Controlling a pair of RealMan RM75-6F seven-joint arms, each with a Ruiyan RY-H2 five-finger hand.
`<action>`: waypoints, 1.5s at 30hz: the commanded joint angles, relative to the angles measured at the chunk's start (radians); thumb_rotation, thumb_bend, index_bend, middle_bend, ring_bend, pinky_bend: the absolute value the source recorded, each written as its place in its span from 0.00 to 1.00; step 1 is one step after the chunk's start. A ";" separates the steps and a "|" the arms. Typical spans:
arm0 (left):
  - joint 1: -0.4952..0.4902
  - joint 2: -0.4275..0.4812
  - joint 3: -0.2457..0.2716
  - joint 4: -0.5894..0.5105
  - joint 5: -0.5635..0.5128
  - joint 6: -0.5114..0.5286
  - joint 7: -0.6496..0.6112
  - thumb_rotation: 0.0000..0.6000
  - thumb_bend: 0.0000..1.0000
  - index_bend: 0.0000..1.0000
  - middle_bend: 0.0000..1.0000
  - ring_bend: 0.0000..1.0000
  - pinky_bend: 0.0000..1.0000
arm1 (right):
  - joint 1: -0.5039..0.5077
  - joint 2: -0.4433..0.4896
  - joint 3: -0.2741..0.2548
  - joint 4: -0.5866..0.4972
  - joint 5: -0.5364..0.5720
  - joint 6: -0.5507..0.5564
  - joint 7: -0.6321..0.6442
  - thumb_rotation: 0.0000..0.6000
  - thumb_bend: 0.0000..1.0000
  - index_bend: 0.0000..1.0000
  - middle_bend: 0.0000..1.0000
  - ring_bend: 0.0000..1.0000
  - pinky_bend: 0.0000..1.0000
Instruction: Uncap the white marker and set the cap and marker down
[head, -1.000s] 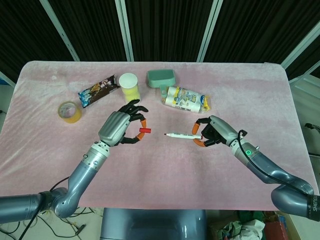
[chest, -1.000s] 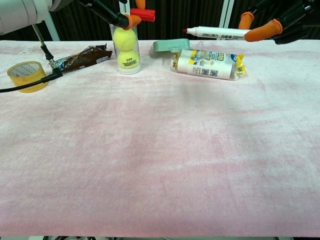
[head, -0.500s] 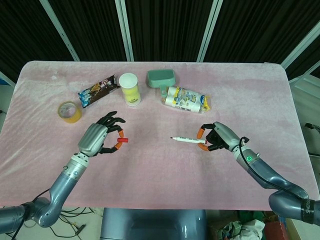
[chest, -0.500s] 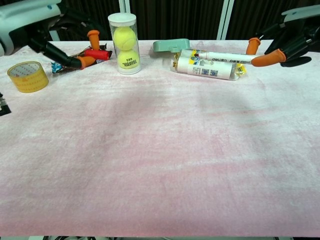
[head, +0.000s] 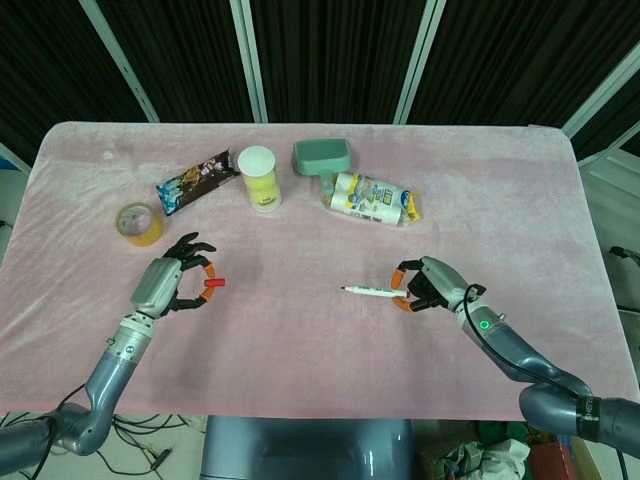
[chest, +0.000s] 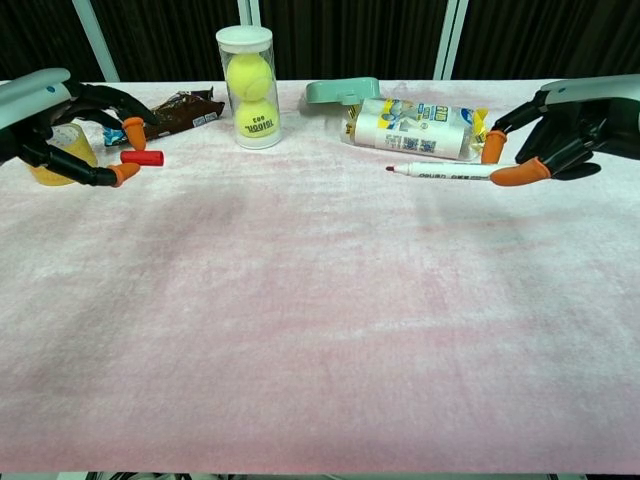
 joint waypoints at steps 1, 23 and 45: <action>0.002 -0.064 -0.007 0.079 -0.016 -0.037 -0.029 1.00 0.43 0.51 0.24 0.04 0.16 | 0.011 -0.023 -0.009 0.019 0.020 -0.001 -0.023 1.00 0.46 0.87 1.00 1.00 0.94; -0.009 -0.087 -0.057 0.079 -0.113 -0.181 0.072 1.00 0.28 0.19 0.11 0.00 0.12 | 0.018 -0.038 -0.007 0.034 0.090 -0.006 -0.066 1.00 0.46 0.87 1.00 1.00 0.95; 0.044 0.317 -0.142 -0.564 -0.052 0.008 0.359 1.00 0.27 0.18 0.13 0.00 0.11 | 0.017 -0.200 -0.044 0.150 0.146 0.069 -0.189 1.00 0.43 0.81 1.00 1.00 0.94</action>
